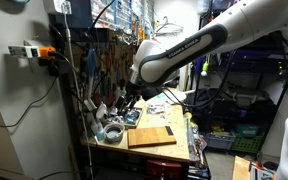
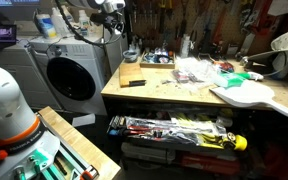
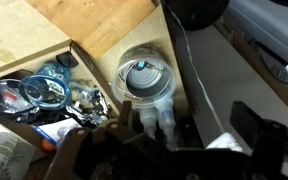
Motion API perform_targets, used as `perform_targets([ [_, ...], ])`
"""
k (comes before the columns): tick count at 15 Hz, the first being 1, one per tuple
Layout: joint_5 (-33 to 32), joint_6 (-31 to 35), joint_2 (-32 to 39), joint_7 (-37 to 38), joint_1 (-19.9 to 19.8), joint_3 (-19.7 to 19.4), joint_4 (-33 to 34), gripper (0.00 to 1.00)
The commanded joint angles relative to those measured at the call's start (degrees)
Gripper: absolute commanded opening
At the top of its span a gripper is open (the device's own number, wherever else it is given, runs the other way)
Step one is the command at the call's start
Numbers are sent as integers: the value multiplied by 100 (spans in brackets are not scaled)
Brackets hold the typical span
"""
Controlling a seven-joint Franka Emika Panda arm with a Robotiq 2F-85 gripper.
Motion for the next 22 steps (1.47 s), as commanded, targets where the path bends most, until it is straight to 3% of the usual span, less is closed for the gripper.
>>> perform_targets([
  [1,-91,108,165,51,24,-16,93,100],
  [7,-172,198,399,74,24,-15,283,100],
  [19,-624,828,1880,-249,-24,-223,1065,100],
  [21,-728,915,2084,-236,10,-256,1224,74],
  [22,-825,968,2181,-217,43,-290,1301,66],
])
